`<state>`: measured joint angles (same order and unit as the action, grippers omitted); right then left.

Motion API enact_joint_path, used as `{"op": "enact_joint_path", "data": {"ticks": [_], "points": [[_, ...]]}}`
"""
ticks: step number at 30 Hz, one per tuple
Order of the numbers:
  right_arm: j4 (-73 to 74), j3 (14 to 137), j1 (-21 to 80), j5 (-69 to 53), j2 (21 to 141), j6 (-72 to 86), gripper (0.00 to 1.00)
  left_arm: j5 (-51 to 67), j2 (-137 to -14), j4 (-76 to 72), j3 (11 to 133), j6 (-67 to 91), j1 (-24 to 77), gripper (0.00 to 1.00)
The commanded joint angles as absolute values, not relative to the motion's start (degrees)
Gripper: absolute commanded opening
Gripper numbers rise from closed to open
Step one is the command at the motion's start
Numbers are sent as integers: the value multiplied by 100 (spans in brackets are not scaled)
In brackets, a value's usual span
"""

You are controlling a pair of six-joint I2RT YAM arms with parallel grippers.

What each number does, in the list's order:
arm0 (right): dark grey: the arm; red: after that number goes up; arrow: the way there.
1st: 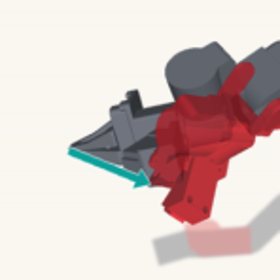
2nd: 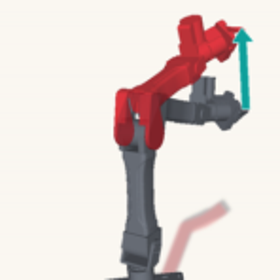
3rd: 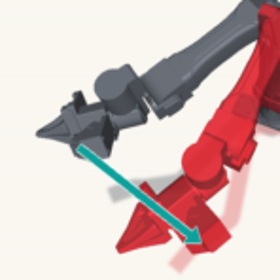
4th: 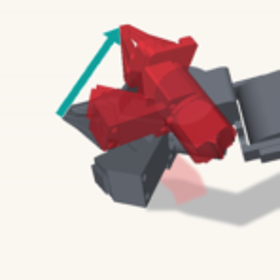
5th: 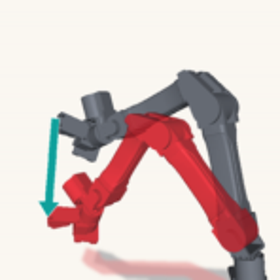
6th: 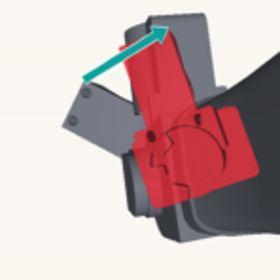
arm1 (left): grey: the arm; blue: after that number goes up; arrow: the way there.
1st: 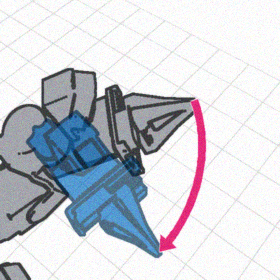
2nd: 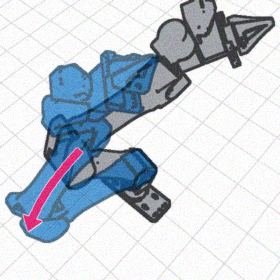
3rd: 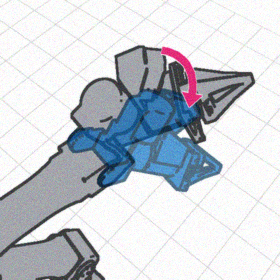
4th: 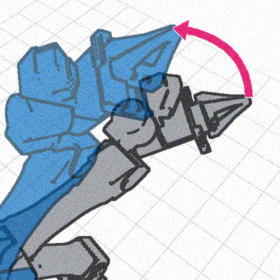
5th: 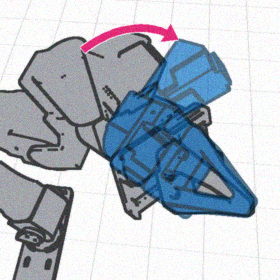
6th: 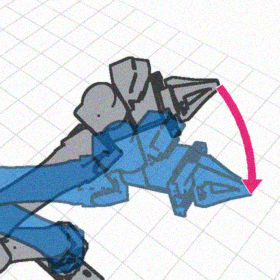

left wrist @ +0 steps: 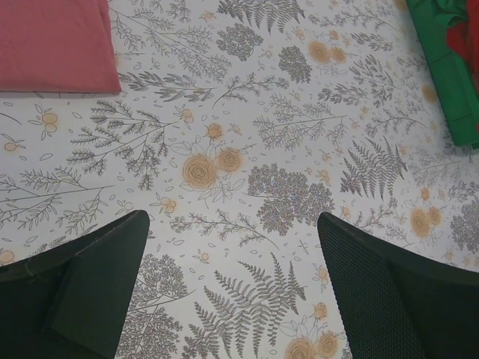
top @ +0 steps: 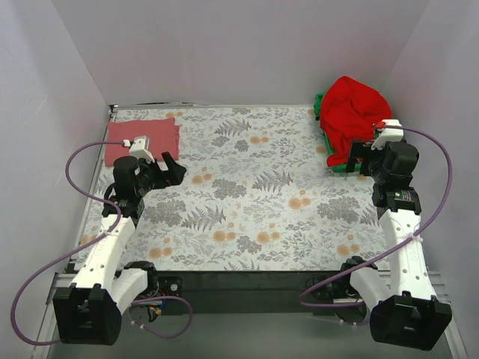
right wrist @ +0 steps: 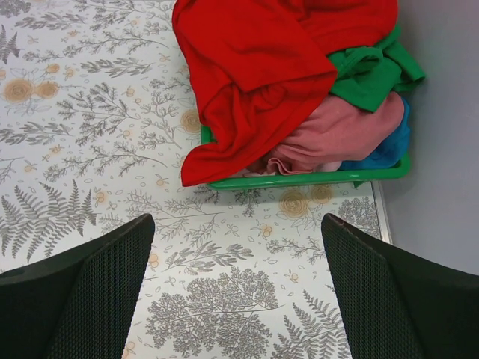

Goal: Fold and stack the t-shirts
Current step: Grab the tshirt from the pile

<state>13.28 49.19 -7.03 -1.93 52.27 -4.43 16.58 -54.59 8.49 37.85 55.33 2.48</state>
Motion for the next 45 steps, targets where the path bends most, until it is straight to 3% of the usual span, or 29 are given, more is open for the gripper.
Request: {"op": "enact_joint_path", "data": {"ticks": [1, 7, 14, 17, 24, 36, 45], "points": [[1063, 5184, -721, -386, 5422, -711, 98, 1758, -5432, 738, 3762, 5537, 281, 96], [1827, 6107, -721, -1485, 6535, -1880, 98, 1784, -5396, 738, 3753, 5546, 281, 95], [2320, 7724, -738, -2144, 8356, -1680, 97, 1881, -5555, 729, 3823, 5537, 290, 96], [2355, 8453, -738, -2153, 9156, -1337, 92, 1741, -5467, 765, 3815, 5502, 290, 96], [2601, 9939, -738, -1303, 10730, -1449, 76, 1758, -5563, 747, 3814, 5493, 290, 96], [1987, 10151, -79, 1079, 11250, -2153, 75, 1819, -5792, 747, 3876, 5484, 290, 95], [1942, 10230, -44, 1353, 11627, -2267, 72, 1819, -5774, 747, 3867, 5493, 290, 95]]}}
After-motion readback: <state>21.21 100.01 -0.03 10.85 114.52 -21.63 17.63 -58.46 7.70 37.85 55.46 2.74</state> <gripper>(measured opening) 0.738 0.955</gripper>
